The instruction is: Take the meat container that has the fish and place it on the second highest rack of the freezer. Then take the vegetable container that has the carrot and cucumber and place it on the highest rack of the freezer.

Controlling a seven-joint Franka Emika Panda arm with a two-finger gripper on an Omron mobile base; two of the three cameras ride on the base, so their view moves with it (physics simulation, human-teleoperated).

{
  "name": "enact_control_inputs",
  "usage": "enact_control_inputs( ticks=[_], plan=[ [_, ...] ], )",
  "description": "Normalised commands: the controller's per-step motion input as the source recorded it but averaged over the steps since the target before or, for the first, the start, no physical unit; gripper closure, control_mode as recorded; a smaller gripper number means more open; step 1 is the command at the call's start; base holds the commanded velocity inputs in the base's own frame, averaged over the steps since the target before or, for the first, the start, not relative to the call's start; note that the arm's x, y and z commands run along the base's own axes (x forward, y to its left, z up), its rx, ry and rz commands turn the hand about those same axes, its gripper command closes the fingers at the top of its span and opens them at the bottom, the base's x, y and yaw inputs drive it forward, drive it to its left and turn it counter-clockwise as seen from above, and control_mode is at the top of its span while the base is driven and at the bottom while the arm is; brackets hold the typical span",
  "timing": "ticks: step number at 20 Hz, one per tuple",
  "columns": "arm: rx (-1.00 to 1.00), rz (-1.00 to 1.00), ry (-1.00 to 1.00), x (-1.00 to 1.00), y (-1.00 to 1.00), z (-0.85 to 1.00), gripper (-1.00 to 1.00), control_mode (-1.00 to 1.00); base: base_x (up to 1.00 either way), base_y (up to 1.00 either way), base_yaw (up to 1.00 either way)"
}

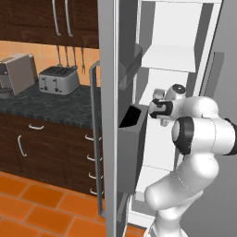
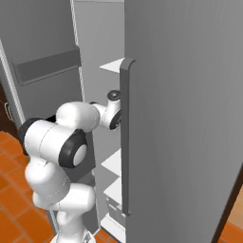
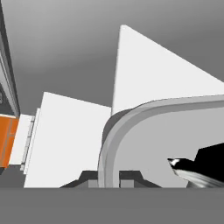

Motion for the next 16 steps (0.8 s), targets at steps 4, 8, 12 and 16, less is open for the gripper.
enact_control_inputs(
  ticks=[4,8,12,16],
  plan=[
    [0.00,0.05,0.00,0.53,-0.18,0.00,1.00,-1.00,0.00,0.00,0.00],
    [0.00,0.00,0.01,0.44,-0.27,0.00,1.00,-1.00,0.00,0.00,0.00],
    [0.00,0.00,0.03,0.41,0.00,-0.01,1.00,-1.00,0.00,0.00,0.00],
    [0.00,0.00,0.02,0.32,-0.01,-0.15,-1.00,-1.00,0.00,0.00,0.00]
  ],
)
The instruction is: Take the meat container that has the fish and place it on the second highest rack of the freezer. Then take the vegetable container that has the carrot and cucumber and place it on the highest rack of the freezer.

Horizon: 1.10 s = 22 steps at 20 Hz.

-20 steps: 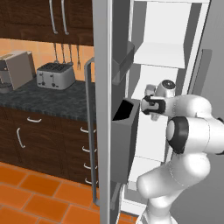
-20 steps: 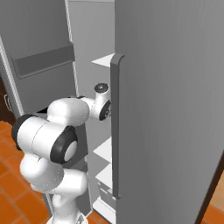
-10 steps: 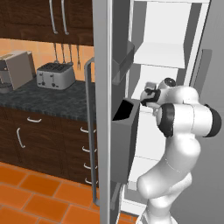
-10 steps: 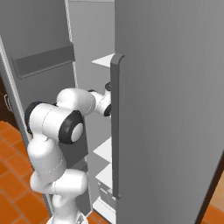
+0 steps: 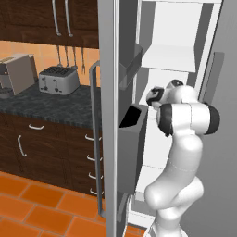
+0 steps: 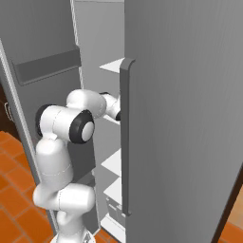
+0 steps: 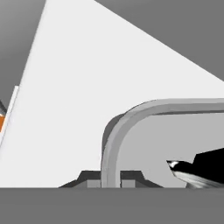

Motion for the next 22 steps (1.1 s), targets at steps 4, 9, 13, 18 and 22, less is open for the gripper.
enact_control_inputs(
  ticks=[4,9,13,18,22],
  plan=[
    [0.00,0.00,0.00,0.15,0.00,-0.13,-1.00,-1.00,0.00,0.00,0.00],
    [-0.01,0.00,-0.05,-0.06,0.04,0.03,-1.00,-1.00,0.00,0.00,0.00],
    [-0.01,0.00,-0.03,-0.26,0.09,0.17,-1.00,-1.00,0.00,0.00,0.00],
    [0.00,0.00,-0.07,-0.37,0.22,0.21,-1.00,-1.00,0.00,0.00,0.00],
    [-0.01,0.00,-0.04,-0.24,0.19,0.24,-1.00,-1.00,0.00,0.00,0.00]
  ],
)
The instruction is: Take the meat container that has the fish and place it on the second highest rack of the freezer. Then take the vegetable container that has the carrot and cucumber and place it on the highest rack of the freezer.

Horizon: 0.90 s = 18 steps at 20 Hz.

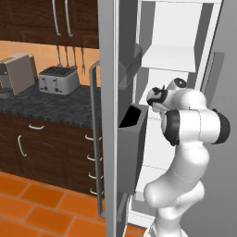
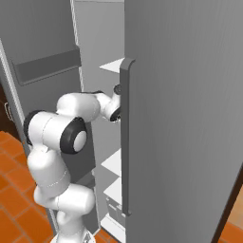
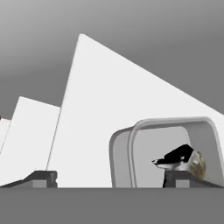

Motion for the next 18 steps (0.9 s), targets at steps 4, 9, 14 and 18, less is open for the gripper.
enact_control_inputs(
  ticks=[4,9,14,18],
  plan=[
    [-0.03,0.00,0.00,-0.11,0.13,0.47,-1.00,-1.00,0.00,0.00,0.00],
    [-0.01,0.00,0.00,-0.21,0.06,0.13,-1.00,-1.00,0.00,0.00,0.00],
    [-0.01,0.00,-0.03,-0.38,0.09,-0.06,-1.00,-1.00,0.00,0.00,0.00],
    [0.00,0.00,-0.03,-0.66,0.02,0.17,-1.00,-1.00,0.00,0.00,0.00]
  ],
)
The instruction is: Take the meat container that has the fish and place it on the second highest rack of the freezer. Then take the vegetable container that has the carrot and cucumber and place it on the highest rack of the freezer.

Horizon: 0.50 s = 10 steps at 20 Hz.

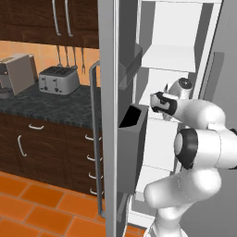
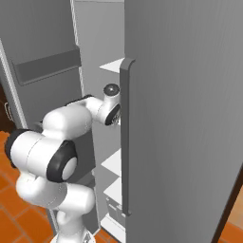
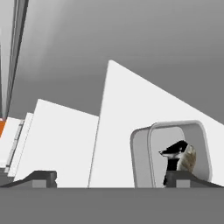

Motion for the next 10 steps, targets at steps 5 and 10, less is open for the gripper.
enact_control_inputs(
  ticks=[5,10],
  plan=[
    [-0.02,0.00,0.00,-0.62,0.10,0.38,-1.00,-1.00,0.00,0.00,0.00],
    [-0.08,0.00,0.00,-0.61,0.26,0.27,-1.00,-1.00,0.00,0.00,0.00]
  ],
)
